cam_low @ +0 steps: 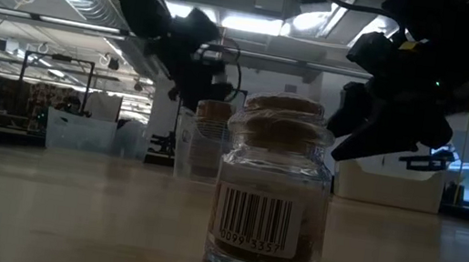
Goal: Sort spices by type
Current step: Put the black seasoning can into the top transparent bin
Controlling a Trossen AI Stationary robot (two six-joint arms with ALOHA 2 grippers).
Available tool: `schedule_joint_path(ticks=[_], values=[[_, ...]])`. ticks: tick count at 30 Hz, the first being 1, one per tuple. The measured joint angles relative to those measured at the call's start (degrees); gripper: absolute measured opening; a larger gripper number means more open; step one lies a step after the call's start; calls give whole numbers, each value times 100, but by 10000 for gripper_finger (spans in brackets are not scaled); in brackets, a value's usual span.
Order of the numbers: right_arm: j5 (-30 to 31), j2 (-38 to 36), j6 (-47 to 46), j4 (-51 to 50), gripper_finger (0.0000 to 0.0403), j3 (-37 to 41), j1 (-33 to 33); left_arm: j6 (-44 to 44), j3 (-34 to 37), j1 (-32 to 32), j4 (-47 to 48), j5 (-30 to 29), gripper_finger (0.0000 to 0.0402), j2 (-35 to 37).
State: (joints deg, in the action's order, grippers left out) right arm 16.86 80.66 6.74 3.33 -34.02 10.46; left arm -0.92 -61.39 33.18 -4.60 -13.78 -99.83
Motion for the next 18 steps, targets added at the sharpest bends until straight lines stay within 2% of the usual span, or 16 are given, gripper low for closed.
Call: schedule_joint_path(ticks=[13, 18], values=[[0, 0, 2, -2, 374, 0, 0, 376, 0, -115, 1762, -1399, 126, 1740], [-2, 0, 0, 0, 374, 0, 0, 565, 0, -117, 2467, -2166, 124, 2162]])
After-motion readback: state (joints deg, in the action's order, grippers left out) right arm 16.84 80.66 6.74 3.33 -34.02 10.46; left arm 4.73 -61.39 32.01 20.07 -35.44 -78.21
